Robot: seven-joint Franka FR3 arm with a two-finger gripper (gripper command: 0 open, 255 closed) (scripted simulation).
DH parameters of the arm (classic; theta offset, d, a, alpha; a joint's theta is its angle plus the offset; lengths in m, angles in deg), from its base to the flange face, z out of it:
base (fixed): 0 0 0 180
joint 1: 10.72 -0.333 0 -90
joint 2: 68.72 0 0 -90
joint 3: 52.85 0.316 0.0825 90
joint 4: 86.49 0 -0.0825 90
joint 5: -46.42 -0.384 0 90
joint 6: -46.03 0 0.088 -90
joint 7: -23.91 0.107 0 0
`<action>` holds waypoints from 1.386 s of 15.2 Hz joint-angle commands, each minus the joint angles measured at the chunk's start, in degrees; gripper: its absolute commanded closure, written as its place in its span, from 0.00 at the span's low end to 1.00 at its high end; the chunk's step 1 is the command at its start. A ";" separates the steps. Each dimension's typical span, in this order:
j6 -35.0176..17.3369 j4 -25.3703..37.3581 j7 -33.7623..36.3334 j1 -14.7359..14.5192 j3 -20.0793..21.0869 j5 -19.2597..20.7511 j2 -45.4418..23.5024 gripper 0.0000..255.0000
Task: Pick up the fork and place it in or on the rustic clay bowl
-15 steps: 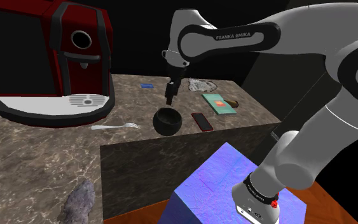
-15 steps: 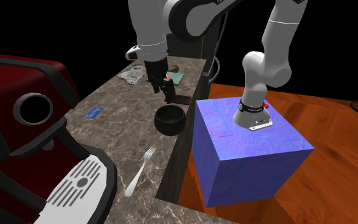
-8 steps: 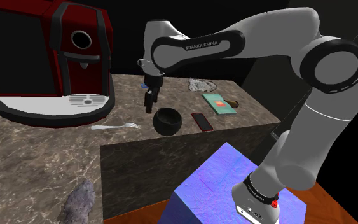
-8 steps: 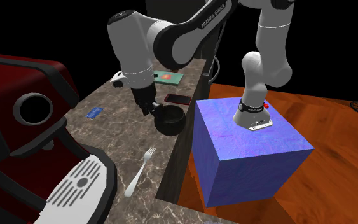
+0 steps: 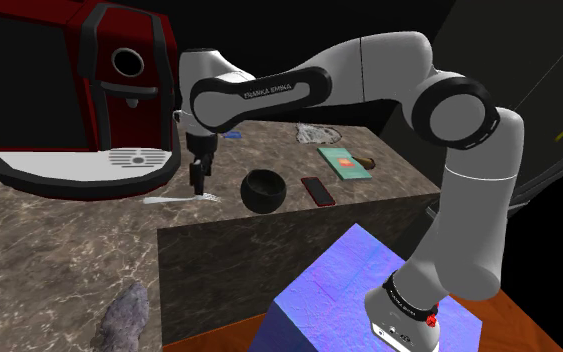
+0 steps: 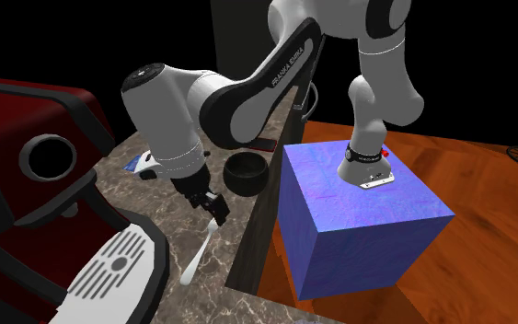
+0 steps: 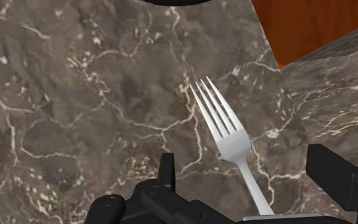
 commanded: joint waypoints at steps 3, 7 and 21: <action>-0.32 3.39 -0.57 -1.04 0.39 0.60 -4.04 0.00; -3.06 1.42 -0.44 -1.10 0.29 0.79 -4.83 0.00; -4.12 0.68 -0.40 -1.12 0.25 0.87 -5.15 1.00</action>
